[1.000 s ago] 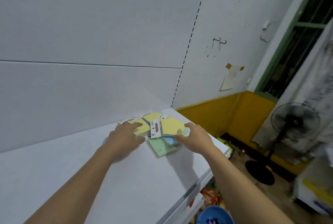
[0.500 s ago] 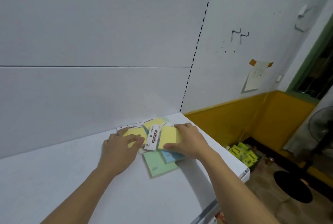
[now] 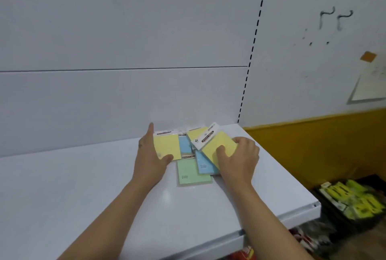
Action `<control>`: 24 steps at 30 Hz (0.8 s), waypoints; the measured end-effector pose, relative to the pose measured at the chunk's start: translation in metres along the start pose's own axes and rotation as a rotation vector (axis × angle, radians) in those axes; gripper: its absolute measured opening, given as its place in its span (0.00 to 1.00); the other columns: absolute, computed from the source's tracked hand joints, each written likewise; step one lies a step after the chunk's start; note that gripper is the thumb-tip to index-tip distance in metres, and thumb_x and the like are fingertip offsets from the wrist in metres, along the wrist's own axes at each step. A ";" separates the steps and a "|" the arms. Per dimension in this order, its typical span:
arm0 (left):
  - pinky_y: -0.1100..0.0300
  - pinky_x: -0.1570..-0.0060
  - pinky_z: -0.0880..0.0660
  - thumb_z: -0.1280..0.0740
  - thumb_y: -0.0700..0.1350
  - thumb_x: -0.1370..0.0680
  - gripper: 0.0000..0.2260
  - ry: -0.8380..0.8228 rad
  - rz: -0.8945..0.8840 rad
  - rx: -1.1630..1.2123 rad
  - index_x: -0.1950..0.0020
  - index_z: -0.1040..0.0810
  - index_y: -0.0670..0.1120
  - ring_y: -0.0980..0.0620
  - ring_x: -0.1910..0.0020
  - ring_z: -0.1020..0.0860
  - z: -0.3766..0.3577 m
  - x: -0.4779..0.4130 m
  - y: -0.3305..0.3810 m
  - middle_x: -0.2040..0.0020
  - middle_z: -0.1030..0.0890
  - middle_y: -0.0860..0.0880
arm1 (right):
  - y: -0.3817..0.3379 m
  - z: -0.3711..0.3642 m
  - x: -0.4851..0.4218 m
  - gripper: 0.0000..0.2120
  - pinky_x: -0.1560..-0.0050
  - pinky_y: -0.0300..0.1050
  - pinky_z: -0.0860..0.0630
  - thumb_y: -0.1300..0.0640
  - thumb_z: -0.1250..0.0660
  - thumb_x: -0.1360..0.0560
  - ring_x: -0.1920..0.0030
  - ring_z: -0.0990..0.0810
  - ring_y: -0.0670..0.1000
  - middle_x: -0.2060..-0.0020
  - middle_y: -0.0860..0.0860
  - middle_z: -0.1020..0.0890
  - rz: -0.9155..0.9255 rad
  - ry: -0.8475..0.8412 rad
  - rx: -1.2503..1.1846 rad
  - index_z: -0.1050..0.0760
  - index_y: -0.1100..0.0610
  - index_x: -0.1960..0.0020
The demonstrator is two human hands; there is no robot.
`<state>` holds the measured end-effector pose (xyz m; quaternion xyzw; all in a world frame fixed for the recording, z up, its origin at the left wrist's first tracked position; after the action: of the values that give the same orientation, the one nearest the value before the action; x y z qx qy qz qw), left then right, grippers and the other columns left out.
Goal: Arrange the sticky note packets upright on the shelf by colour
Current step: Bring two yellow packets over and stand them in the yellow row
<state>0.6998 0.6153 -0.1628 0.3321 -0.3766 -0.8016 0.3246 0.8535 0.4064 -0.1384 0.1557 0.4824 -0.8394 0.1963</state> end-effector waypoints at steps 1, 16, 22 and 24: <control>0.57 0.38 0.35 0.25 0.38 0.30 0.49 0.033 0.061 0.041 0.22 0.55 0.55 0.47 0.31 0.34 0.005 0.006 -0.004 0.28 0.38 0.44 | -0.001 0.002 0.004 0.14 0.44 0.44 0.36 0.54 0.32 0.28 0.44 0.31 0.52 0.48 0.48 0.27 0.020 -0.011 -0.033 0.28 0.55 0.45; 0.51 0.48 0.25 0.31 0.43 0.26 0.07 0.082 0.185 0.251 0.48 0.23 0.50 0.45 0.48 0.21 0.026 0.035 -0.015 0.48 0.19 0.47 | -0.007 0.000 0.023 0.14 0.66 0.34 0.30 0.59 0.24 0.33 0.67 0.28 0.44 0.66 0.46 0.24 -0.091 -0.270 -0.538 0.30 0.57 0.58; 0.60 0.55 0.27 0.32 0.39 0.24 0.08 0.167 0.133 0.246 0.47 0.27 0.47 0.53 0.53 0.21 0.029 0.038 -0.007 0.51 0.20 0.51 | -0.010 -0.001 0.020 0.11 0.60 0.48 0.31 0.48 0.28 0.29 0.57 0.25 0.52 0.61 0.46 0.24 0.056 -0.241 -0.170 0.26 0.54 0.59; 0.61 0.55 0.25 0.29 0.38 0.27 0.08 0.206 0.127 0.201 0.50 0.24 0.46 0.51 0.56 0.21 0.034 0.039 -0.005 0.55 0.19 0.49 | -0.009 -0.005 0.021 0.12 0.59 0.46 0.33 0.46 0.34 0.24 0.51 0.26 0.53 0.55 0.49 0.25 0.123 -0.243 -0.057 0.25 0.56 0.53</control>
<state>0.6499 0.6005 -0.1616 0.4190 -0.4398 -0.6994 0.3768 0.8313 0.4110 -0.1430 0.0767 0.4681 -0.8245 0.3086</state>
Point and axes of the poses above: each hand's wrist, its own x-axis away from the middle knuckle, its own z-axis out of the back of the hand, y = z × x, the point moved 8 cm from there along -x, towards the middle knuckle
